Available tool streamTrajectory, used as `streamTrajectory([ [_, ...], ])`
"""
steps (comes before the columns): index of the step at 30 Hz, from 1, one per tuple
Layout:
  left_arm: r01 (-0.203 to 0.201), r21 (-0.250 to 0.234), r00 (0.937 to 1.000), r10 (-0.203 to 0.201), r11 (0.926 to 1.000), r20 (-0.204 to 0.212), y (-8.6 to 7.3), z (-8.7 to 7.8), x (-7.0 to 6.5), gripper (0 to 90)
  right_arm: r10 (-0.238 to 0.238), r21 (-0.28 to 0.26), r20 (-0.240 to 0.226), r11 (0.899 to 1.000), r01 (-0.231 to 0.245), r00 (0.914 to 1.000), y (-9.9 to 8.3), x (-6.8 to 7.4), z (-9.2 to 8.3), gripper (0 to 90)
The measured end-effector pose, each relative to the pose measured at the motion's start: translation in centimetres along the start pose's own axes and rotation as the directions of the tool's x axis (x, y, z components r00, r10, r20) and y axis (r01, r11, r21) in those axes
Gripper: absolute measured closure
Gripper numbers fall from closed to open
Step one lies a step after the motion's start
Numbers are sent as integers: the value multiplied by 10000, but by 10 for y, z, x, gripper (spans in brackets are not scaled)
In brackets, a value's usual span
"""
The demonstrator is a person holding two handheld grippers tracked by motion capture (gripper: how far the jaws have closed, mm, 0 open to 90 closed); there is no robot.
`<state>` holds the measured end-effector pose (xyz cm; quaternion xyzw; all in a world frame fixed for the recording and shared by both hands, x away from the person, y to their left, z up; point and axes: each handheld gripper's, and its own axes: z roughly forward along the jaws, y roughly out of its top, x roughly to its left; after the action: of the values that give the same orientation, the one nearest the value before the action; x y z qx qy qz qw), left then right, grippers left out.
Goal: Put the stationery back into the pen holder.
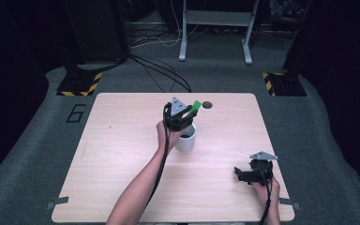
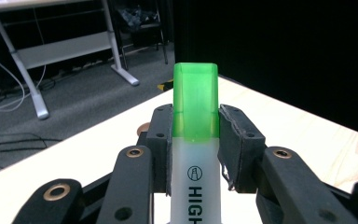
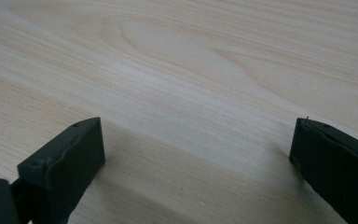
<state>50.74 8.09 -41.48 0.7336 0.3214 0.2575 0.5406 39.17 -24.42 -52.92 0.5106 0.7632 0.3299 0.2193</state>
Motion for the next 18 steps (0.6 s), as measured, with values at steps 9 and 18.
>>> streamTrajectory([
  [9,141,459,9999,-142,9988,37,-19,7,2,669,7,-15,7,10000,-7,10000,0,0,0,30],
  [18,38,994,10000,-37,9950,-13,-33,5,0,668,12,57,6,10000,-12,10000,0,0,-1,34],
])
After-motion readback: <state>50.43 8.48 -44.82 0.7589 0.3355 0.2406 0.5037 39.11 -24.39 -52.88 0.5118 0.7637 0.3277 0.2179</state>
